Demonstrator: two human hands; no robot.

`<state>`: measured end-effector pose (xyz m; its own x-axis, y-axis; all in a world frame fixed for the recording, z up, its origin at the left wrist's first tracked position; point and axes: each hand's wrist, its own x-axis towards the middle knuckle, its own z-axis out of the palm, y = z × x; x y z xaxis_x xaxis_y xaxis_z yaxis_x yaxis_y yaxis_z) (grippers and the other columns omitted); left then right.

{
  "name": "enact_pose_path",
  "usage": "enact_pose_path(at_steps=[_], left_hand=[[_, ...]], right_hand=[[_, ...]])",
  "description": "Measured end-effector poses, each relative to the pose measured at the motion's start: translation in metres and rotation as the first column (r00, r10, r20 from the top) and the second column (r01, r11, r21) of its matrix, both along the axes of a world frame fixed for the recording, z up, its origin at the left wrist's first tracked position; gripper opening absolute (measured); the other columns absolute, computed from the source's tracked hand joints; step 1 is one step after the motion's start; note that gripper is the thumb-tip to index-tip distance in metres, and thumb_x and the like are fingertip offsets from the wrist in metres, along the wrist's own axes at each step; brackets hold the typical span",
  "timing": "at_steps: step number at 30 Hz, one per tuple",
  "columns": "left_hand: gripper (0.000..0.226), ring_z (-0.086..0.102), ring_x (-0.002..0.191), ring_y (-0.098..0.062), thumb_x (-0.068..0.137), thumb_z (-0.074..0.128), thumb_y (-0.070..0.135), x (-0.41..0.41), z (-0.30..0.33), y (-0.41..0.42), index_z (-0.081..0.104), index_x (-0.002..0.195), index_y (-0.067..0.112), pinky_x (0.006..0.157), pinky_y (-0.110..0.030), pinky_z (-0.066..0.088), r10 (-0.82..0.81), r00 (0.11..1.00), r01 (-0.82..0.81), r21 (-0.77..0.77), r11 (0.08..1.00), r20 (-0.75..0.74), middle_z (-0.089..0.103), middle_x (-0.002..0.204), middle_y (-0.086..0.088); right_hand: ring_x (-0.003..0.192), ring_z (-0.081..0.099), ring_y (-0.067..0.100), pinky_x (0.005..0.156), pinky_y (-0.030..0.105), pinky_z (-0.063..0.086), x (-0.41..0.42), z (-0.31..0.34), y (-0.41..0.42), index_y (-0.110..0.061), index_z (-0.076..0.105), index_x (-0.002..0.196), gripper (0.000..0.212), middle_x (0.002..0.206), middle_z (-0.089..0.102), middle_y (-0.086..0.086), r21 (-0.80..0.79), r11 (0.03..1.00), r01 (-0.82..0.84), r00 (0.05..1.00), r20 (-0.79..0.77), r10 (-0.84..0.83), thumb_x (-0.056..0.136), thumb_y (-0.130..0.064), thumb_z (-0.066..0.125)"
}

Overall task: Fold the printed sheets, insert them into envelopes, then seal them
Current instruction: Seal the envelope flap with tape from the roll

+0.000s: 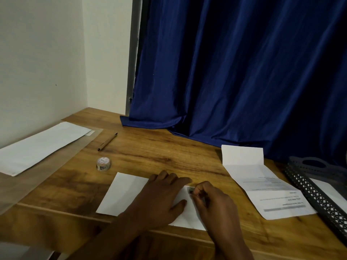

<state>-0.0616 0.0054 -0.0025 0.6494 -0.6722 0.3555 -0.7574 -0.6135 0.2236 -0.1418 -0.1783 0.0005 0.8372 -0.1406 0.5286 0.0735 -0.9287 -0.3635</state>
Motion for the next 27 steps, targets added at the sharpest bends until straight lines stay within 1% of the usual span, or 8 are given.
enact_pose_path(at_steps=[6,12,16,19,21,23,25,27], left_hand=[[0.051,0.039,0.121,-0.012,0.097,0.030,0.061,-0.002,0.001,0.000,0.046,0.142,0.044,0.096,-0.034,0.035,-0.017,0.999,0.015,0.057,0.998,0.041,0.045,0.131,0.013],[0.049,0.036,0.122,-0.010,0.098,0.030,0.060,-0.002,0.001,0.000,0.048,0.141,0.047,0.097,-0.033,0.033,-0.031,0.999,0.028,0.063,0.998,0.042,0.043,0.135,0.014],[0.045,0.036,0.124,-0.009,0.098,0.030,0.060,-0.002,0.001,-0.001,0.050,0.137,0.049,0.097,-0.031,0.031,-0.040,0.999,0.038,0.056,0.998,0.031,0.042,0.136,0.015],[0.047,0.035,0.126,-0.010,0.097,0.029,0.060,-0.001,0.000,0.000,0.048,0.139,0.050,0.099,-0.033,0.031,-0.037,0.999,0.035,0.069,0.997,0.033,0.041,0.137,0.015],[0.050,0.033,0.128,-0.009,0.097,0.027,0.061,-0.001,-0.001,0.000,0.044,0.144,0.052,0.101,-0.035,0.031,-0.034,0.999,0.031,0.073,0.997,0.035,0.040,0.138,0.015],[0.052,0.032,0.129,-0.009,0.097,0.026,0.062,-0.001,-0.001,0.000,0.042,0.145,0.053,0.103,-0.035,0.030,-0.030,0.999,0.027,0.072,0.997,0.030,0.039,0.140,0.016],[0.051,0.032,0.128,-0.008,0.097,0.027,0.063,-0.002,-0.001,-0.001,0.043,0.145,0.053,0.103,-0.034,0.030,-0.026,0.999,0.024,0.069,0.997,0.027,0.040,0.140,0.016],[0.051,0.034,0.128,-0.009,0.096,0.028,0.063,-0.003,-0.001,-0.001,0.045,0.143,0.053,0.103,-0.035,0.031,-0.024,0.999,0.022,0.065,0.998,0.029,0.042,0.139,0.016]], right_hand=[[0.068,0.059,0.002,0.053,0.025,0.051,0.001,-0.002,-0.001,-0.043,0.053,0.090,0.024,0.077,0.063,-0.021,0.000,1.000,0.002,1.000,-0.013,-0.002,0.087,-0.034,0.075],[0.072,0.059,0.003,0.057,0.028,0.054,0.002,-0.003,-0.002,-0.040,0.058,0.091,0.016,0.080,0.063,-0.019,-0.014,1.000,-0.011,0.999,-0.033,0.010,0.086,-0.038,0.073],[0.075,0.060,-0.001,0.059,0.020,0.052,0.000,-0.002,-0.002,-0.043,0.059,0.090,0.013,0.084,0.065,-0.022,-0.004,0.999,-0.032,0.998,-0.051,0.032,0.086,-0.045,0.071],[0.080,0.064,-0.002,0.062,0.023,0.055,-0.002,-0.001,-0.002,-0.045,0.063,0.090,0.008,0.087,0.068,-0.026,0.165,0.985,-0.043,0.999,-0.009,0.045,0.086,-0.052,0.062],[0.080,0.066,-0.002,0.065,0.029,0.058,-0.001,-0.001,-0.006,-0.045,0.067,0.089,0.003,0.088,0.070,-0.026,0.311,0.950,0.002,0.999,0.032,-0.012,0.089,-0.044,0.065],[0.083,0.067,-0.003,0.071,0.031,0.061,0.001,-0.002,-0.010,-0.046,0.070,0.085,0.015,0.088,0.071,-0.026,0.386,0.921,0.041,0.997,0.051,-0.066,0.090,-0.032,0.069],[0.089,0.065,-0.005,0.077,0.030,0.060,0.002,-0.003,-0.012,-0.048,0.071,0.088,0.025,0.093,0.070,-0.025,0.390,0.921,0.030,0.998,0.036,-0.048,0.091,-0.023,0.069],[0.093,0.063,-0.002,0.082,0.030,0.058,0.003,-0.003,-0.011,-0.042,0.076,0.094,0.027,0.099,0.067,-0.023,0.342,0.940,-0.003,1.000,-0.011,0.007,0.092,-0.017,0.068]])
